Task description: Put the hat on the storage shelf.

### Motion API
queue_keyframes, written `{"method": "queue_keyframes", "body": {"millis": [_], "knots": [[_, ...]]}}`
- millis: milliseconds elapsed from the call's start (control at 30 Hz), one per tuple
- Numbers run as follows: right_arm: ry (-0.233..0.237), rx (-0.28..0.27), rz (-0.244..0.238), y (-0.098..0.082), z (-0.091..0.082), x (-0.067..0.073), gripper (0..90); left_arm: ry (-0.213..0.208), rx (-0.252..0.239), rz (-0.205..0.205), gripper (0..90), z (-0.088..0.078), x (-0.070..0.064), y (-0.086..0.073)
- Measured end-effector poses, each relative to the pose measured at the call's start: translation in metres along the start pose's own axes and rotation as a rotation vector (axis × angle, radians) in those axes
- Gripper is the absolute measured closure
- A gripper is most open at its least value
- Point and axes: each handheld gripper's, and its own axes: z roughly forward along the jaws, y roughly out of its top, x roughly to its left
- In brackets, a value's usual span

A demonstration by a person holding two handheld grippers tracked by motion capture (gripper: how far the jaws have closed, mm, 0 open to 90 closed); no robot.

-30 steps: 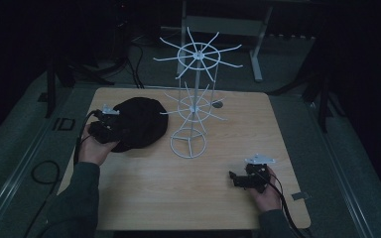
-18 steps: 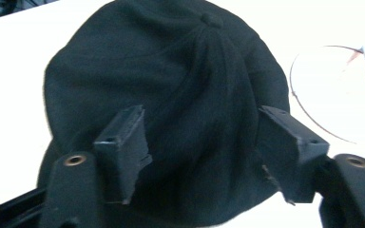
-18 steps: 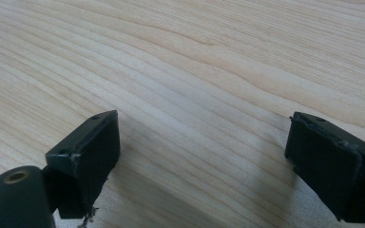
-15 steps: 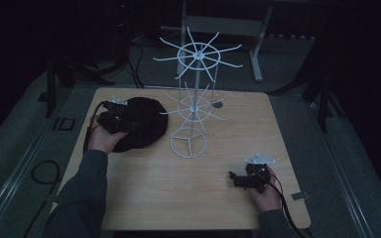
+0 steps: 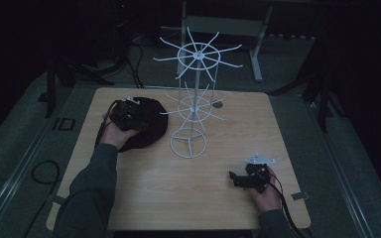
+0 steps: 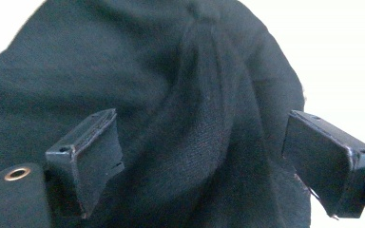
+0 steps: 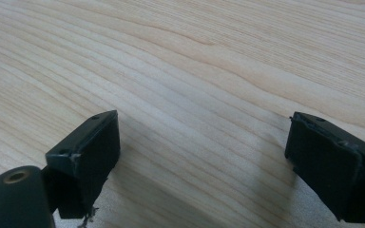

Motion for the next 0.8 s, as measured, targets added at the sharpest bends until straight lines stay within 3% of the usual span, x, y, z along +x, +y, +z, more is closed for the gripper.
{"method": "queue_keyframes", "body": {"millis": [67, 200, 400, 633, 733, 800], "knots": [[0.0, 0.0, 0.0, 0.0, 0.0, 0.0, 11.0, 0.0, 0.014, 0.011, 11.3, 0.005, -0.002, 0.001], [0.0, 0.0, 0.0, 0.0, 0.0, 0.0, 11.0, 0.05, 0.052, 0.036, 10.5, 0.014, -0.006, 0.002], [0.0, 0.0, 0.0, 0.0, 0.0, 0.0, 11.0, 0.118, 0.123, 0.016, 16.9, 0.023, -0.002, 0.0], [0.0, 0.0, 0.0, 0.0, 0.0, 0.0, 10.9, 0.12, 0.14, -0.01, 47.0, 0.018, 0.005, -0.002], [0.0, 0.0, -0.001, 0.0, 0.0, 0.0, 11.0, 0.129, 0.148, -0.003, 65.0, 0.016, 0.006, -0.002], [0.0, 0.0, 0.0, 0.0, 0.0, 0.0, 11.0, 0.145, 0.147, 0.011, 69.8, 0.014, 0.006, -0.002]]}}
